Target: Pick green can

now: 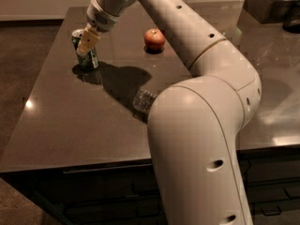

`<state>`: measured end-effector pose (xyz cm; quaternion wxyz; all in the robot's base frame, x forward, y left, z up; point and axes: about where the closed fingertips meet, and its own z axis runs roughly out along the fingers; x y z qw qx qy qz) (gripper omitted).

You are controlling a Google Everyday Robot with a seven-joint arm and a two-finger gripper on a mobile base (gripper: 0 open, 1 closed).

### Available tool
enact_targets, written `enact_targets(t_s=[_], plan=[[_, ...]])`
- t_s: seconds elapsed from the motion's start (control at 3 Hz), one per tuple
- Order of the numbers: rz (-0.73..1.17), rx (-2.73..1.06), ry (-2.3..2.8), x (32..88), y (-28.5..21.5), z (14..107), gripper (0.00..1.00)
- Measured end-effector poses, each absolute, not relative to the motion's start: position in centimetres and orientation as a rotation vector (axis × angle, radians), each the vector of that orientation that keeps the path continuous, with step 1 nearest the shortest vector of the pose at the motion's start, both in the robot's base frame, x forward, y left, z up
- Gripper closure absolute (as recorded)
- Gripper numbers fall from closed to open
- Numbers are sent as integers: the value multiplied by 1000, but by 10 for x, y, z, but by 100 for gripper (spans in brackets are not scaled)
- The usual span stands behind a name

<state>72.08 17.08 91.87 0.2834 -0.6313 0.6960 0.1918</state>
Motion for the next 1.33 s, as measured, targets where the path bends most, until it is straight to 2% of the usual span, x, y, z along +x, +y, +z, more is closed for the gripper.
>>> enact_targets(t_s=[0.67, 1.0, 1.33], plan=[[510, -1649, 1827, 708, 159, 957, 88], [504, -1652, 1797, 686, 147, 1010, 100], [504, -1652, 1797, 686, 147, 1010, 100]])
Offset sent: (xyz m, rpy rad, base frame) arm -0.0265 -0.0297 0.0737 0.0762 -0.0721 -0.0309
